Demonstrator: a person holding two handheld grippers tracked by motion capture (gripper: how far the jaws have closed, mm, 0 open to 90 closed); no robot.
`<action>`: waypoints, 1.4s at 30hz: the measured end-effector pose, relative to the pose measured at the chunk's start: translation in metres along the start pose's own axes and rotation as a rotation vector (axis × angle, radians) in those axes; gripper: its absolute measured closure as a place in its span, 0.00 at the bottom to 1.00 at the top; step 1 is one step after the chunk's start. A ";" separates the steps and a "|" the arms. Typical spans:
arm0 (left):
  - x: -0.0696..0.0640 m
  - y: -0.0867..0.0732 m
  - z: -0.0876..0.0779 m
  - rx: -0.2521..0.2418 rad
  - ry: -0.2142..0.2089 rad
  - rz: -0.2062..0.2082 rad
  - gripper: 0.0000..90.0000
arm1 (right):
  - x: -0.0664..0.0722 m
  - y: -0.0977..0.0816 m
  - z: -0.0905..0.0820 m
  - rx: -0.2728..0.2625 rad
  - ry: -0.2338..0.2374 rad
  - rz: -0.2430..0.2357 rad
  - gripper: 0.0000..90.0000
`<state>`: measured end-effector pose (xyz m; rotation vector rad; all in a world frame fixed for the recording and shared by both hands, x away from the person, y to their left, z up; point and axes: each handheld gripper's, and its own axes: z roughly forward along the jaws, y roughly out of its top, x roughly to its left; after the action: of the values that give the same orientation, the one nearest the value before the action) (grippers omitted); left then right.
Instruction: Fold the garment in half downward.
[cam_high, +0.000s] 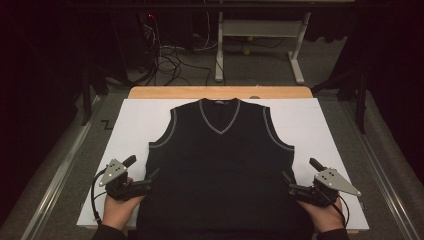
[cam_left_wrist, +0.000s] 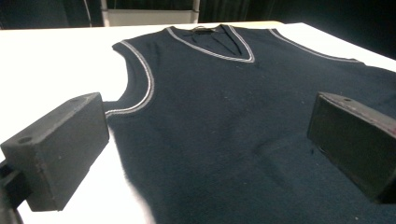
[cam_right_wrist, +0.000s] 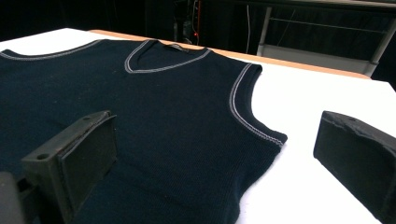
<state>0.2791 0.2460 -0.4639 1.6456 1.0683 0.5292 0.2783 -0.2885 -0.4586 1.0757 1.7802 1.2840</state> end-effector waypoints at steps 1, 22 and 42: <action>0.001 0.000 0.001 0.000 0.003 -0.002 0.00 | -0.002 -0.001 0.002 -0.002 0.003 0.004 0.00; 0.009 0.002 0.015 0.233 0.031 -0.006 0.00 | 0.011 0.004 0.016 0.193 -0.024 -0.003 0.04; 0.025 -0.002 0.042 0.412 0.073 -0.073 0.38 | -0.019 -0.003 0.052 0.442 -0.013 0.141 0.48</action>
<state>0.3234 0.2452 -0.4850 1.9441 1.3526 0.3361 0.3317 -0.2857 -0.4745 1.4677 2.0642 0.9768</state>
